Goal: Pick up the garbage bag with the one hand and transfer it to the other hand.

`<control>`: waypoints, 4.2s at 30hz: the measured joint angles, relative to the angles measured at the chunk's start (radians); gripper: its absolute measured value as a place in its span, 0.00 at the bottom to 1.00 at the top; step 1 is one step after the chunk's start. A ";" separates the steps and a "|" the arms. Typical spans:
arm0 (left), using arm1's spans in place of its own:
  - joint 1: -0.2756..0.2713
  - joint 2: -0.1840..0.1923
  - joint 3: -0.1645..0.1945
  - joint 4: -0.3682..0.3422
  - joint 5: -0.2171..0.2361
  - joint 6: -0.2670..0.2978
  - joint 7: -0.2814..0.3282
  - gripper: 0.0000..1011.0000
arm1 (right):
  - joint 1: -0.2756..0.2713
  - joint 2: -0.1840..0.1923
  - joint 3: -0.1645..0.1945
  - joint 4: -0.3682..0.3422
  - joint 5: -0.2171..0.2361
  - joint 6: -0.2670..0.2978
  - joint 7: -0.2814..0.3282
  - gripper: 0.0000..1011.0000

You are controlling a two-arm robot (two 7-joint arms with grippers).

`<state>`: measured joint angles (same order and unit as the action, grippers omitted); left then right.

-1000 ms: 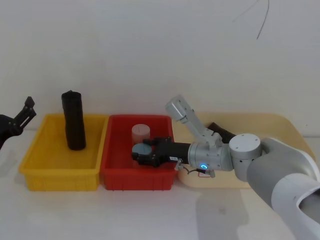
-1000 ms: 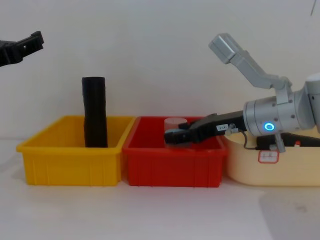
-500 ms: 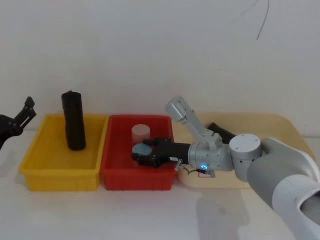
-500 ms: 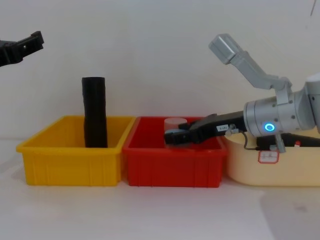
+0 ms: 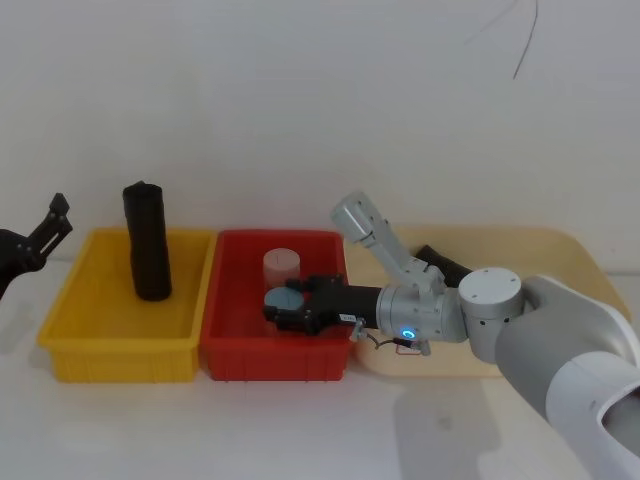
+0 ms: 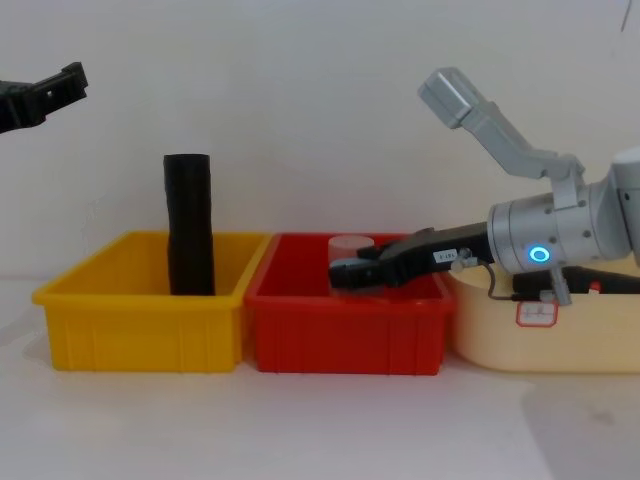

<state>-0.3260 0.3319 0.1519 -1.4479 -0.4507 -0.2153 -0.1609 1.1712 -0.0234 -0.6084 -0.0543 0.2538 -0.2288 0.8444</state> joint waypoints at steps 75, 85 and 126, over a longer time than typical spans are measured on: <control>0.000 0.000 0.000 0.000 0.000 0.000 0.000 0.99 | -0.164 0.088 0.004 -0.312 0.043 0.100 -0.051 0.65; 0.000 0.000 0.000 0.000 0.000 0.000 0.000 0.99 | -0.294 0.150 0.059 -0.562 0.093 0.088 -0.077 0.65; 0.000 0.000 0.000 0.000 0.000 0.000 0.000 0.99 | -0.429 0.286 0.174 -0.921 0.092 0.124 -0.309 0.65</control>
<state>-0.3261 0.3320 0.1519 -1.4480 -0.4507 -0.2152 -0.1609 0.7419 0.2630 -0.4344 -0.9758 0.3459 -0.1052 0.5355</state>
